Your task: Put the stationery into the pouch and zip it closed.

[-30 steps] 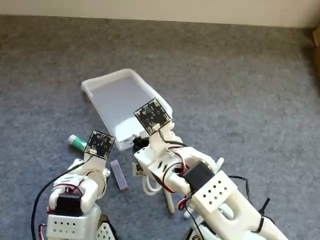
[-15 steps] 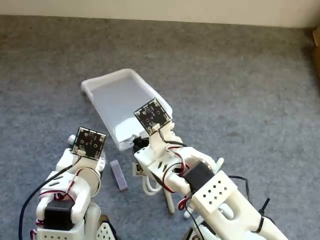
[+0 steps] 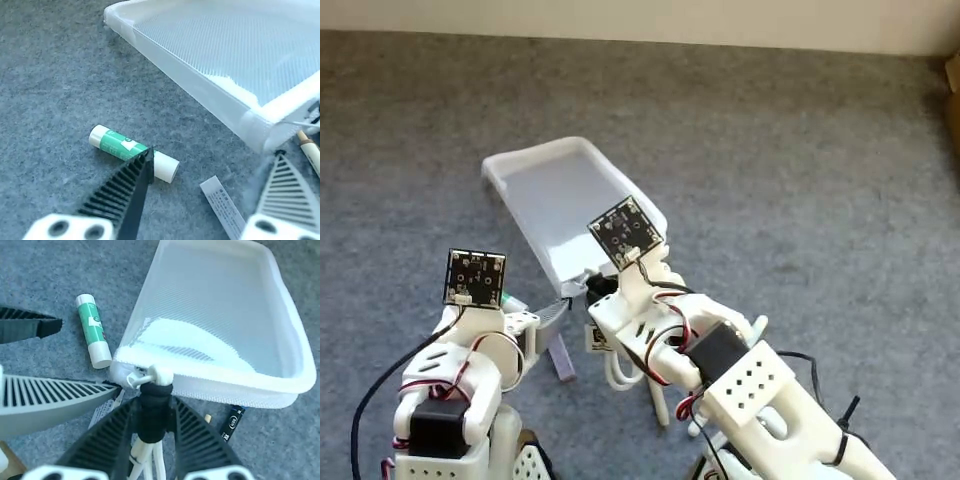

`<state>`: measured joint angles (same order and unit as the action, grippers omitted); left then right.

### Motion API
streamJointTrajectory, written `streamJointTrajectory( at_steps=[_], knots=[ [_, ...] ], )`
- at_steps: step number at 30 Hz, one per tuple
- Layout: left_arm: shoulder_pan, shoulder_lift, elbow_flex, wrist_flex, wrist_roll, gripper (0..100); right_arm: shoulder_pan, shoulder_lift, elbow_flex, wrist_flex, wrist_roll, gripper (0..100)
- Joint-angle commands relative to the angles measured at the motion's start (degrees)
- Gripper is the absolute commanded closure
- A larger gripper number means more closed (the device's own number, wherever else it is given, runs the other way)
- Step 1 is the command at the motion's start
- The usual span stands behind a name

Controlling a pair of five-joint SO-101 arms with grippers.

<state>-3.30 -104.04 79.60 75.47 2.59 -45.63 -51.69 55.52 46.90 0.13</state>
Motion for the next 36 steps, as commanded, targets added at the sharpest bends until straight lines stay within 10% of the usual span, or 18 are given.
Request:
streamJointTrajectory(
  at_steps=[1,25,36],
  knots=[
    [-0.48,-0.66,-0.57,0.18,0.70,66,0.57,-1.98,-0.75,-1.63,0.35,99.2],
    [-4.97,-0.66,4.97,-11.34,4.40,67,0.48,-1.98,2.07,-1.45,0.35,99.2],
    [-4.53,-0.75,4.53,-11.52,3.96,85,0.48,-1.98,3.65,-1.54,0.62,99.2]
  ],
)
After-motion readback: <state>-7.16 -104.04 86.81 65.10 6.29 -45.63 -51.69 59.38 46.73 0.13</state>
